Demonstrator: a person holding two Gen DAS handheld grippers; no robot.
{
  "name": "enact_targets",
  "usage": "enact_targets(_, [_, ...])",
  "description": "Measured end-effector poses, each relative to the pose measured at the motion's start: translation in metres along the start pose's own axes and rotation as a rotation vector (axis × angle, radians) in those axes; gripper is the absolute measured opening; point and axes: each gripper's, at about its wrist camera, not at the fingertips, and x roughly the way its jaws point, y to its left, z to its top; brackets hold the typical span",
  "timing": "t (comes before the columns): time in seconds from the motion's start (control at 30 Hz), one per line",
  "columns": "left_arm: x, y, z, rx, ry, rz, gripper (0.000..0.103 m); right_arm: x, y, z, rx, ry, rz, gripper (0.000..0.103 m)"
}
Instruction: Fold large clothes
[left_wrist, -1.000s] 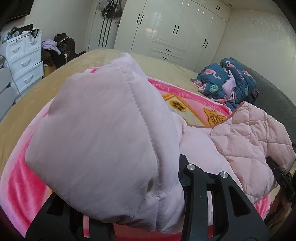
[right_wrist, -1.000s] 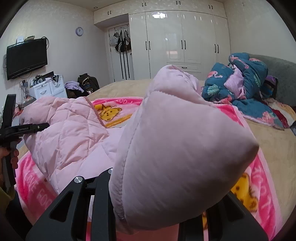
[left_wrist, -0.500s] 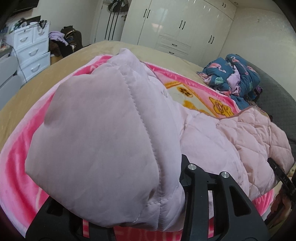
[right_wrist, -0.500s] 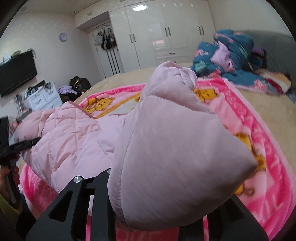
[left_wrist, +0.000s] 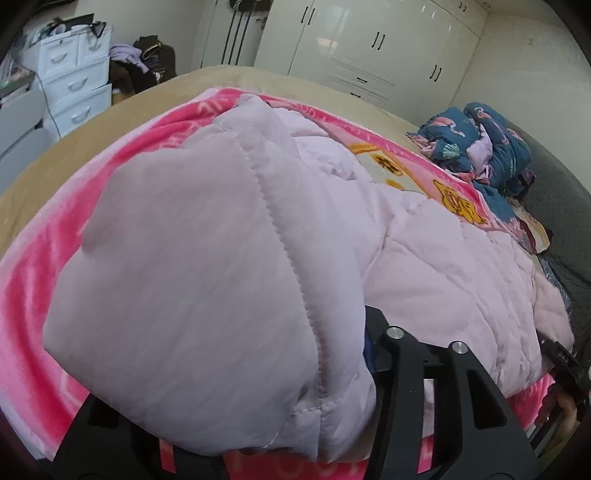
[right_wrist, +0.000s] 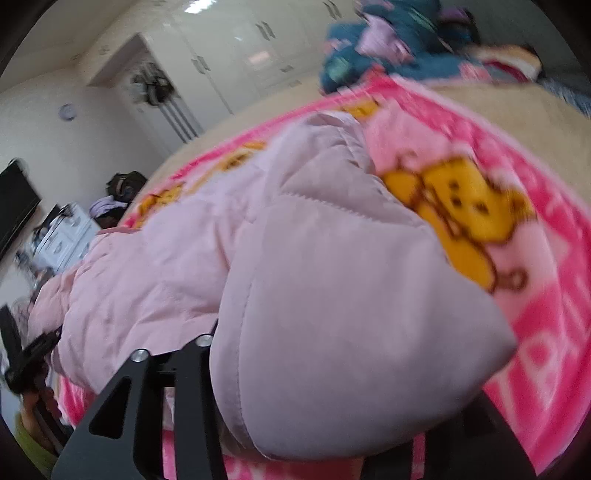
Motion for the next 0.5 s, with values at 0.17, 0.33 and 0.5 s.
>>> enact_targets(0.17, [0.004, 0.011, -0.008, -0.049, 0.006, -0.015, 0.053, 0.004, -0.018, -0.007, 0.104, 0.027, -0.039, 0.085])
enact_targets(0.33, [0.006, 0.022, -0.012, -0.111, 0.024, -0.048, 0.064, -0.009, -0.024, -0.014, 0.133, 0.023, -0.057, 0.094])
enact_targets(0.5, [0.006, 0.036, -0.021, -0.164, 0.034, -0.053, 0.081, -0.024, -0.029, -0.021, 0.123, 0.005, -0.061, 0.097])
